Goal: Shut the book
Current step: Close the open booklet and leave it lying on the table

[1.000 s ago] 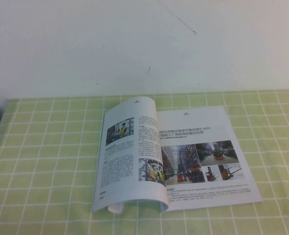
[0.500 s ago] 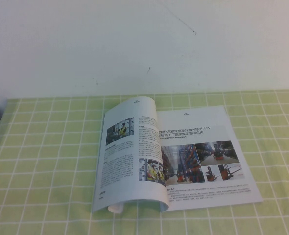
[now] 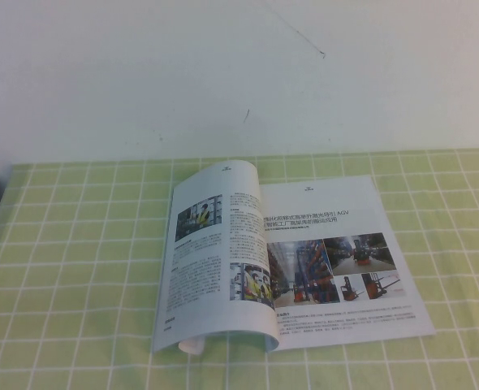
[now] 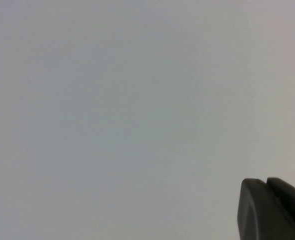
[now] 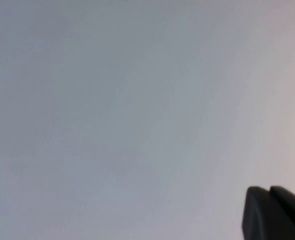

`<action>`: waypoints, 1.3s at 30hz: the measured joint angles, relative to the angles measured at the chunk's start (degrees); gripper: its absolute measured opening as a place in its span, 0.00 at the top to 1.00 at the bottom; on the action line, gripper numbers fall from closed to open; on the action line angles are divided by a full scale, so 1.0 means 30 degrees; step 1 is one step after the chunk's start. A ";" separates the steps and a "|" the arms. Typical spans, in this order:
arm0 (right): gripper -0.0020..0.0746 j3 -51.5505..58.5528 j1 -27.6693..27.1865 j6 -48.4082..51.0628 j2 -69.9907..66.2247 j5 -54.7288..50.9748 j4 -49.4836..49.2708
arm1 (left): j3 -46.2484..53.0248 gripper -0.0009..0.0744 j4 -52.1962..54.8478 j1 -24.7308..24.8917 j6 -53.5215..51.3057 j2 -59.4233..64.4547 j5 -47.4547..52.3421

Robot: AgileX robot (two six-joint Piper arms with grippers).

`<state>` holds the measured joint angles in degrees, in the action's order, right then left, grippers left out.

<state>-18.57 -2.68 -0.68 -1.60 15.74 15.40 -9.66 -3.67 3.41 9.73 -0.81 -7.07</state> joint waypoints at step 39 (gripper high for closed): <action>0.98 -0.6760 0.5108 2.4053 -2.8200 -1.1817 -2.2823 | -0.8724 0.99 -2.0602 0.4128 -2.1239 2.3930 1.3267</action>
<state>-38.85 12.64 71.48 -86.20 -19.71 -53.06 -35.83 -65.47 15.79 -53.99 70.98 32.73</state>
